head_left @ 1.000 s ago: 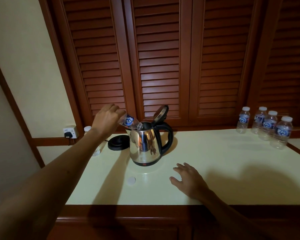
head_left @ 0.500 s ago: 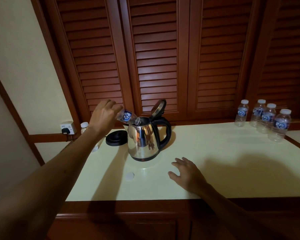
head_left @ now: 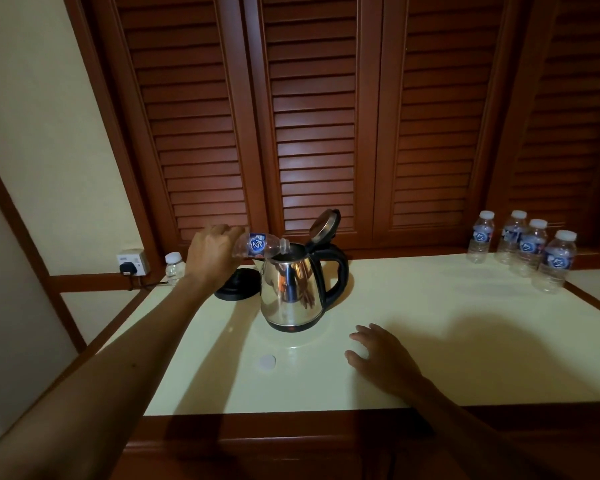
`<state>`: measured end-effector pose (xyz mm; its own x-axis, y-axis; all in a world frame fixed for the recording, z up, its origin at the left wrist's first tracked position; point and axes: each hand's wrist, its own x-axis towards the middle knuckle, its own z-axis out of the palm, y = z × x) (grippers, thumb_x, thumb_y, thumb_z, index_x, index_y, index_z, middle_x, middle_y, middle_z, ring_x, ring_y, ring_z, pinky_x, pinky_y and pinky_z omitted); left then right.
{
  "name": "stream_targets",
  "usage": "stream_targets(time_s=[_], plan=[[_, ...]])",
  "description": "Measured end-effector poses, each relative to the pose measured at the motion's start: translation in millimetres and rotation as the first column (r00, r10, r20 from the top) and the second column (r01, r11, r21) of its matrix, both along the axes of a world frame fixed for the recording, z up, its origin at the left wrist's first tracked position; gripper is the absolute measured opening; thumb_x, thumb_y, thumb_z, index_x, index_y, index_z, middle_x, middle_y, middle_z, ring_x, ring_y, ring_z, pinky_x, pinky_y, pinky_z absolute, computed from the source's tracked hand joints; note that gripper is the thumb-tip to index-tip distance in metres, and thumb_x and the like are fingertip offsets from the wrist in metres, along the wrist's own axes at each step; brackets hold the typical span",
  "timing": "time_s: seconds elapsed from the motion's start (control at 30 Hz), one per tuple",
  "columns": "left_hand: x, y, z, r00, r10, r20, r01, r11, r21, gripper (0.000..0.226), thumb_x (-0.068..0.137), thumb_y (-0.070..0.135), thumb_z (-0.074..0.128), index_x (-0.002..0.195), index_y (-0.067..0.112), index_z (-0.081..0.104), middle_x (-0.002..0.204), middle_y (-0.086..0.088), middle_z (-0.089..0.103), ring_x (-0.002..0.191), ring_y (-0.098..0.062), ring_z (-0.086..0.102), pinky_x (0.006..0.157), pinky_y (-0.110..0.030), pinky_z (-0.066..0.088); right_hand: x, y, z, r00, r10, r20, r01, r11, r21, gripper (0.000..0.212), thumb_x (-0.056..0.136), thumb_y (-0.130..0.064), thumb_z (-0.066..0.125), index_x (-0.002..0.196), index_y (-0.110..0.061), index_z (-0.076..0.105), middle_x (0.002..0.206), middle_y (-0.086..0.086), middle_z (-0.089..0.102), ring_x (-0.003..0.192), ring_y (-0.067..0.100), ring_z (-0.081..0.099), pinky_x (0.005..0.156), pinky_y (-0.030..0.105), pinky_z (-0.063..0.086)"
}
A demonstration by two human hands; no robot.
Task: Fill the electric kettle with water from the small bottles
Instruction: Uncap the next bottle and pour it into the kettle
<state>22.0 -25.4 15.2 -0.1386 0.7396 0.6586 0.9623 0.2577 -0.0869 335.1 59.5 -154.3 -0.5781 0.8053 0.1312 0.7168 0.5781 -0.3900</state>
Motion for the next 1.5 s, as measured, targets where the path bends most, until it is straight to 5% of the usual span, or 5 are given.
stream_targets(time_s=[0.17,0.4,1.07,1.3,1.5], plan=[[-0.4,-18.0,-25.9,0.928,0.020,0.372,-0.027,1.000,0.013,0.048,0.074,0.033,0.082,0.114,0.016,0.063,0.096,-0.008,0.072,0.081,-0.028,0.066,0.066,-0.036,0.055,1.1,-2.5,0.4,0.999,0.012,0.033,-0.014,0.999,0.042,0.061,0.089,-0.059,0.037,0.141,-0.028,0.044,0.154,-0.010,0.031,0.145,0.012,0.018,0.118,0.033,0.014],[16.4,-70.1,-93.6,0.562,-0.017,0.827,-0.017,0.999,0.032,0.060,0.072,0.040,0.085,0.121,0.015,0.061,0.110,-0.002,0.068,0.088,-0.014,0.061,0.074,-0.029,0.053,-0.5,-6.5,7.1,0.999,0.030,0.025,-0.034,0.987,0.160,0.051,0.088,-0.051,0.044,0.124,-0.018,0.060,0.133,-0.003,0.055,0.120,0.017,0.046,0.098,0.032,0.039],[18.0,-110.1,-151.4,0.365,-0.169,0.915,0.062,0.986,0.157,0.058,0.081,0.029,0.079,0.133,0.020,0.056,0.122,0.004,0.065,0.103,-0.009,0.058,0.076,-0.014,0.048,-125.1,-73.6,34.9,0.970,0.239,0.044,-0.236,0.970,-0.057,0.051,0.089,-0.051,0.055,0.133,-0.025,0.051,0.133,0.001,0.053,0.120,0.020,0.049,0.099,0.039,0.044],[17.8,-111.5,-149.7,0.282,-0.215,0.935,0.079,0.976,0.201,0.054,0.079,0.023,0.082,0.127,0.022,0.058,0.109,0.010,0.064,0.092,-0.001,0.060,0.067,-0.008,0.048,-137.2,-71.3,47.4,0.911,0.407,0.061,-0.401,0.912,-0.089,0.022,0.089,-0.024,0.056,0.070,-0.014,0.058,0.075,-0.012,0.054,0.079,0.010,0.047,0.081,0.030,0.037],[11.0,-110.8,-154.4,0.212,-0.268,0.940,0.102,0.962,0.252,0.044,0.076,0.019,0.084,0.113,0.031,0.063,0.104,0.011,0.072,0.098,-0.008,0.068,0.077,-0.019,0.057,-162.0,-79.3,113.4,0.885,0.346,-0.312,-0.352,0.935,0.037,0.036,0.093,-0.012,0.056,0.129,-0.016,0.057,0.128,0.001,0.055,0.109,0.009,0.050,0.092,0.025,0.041]])
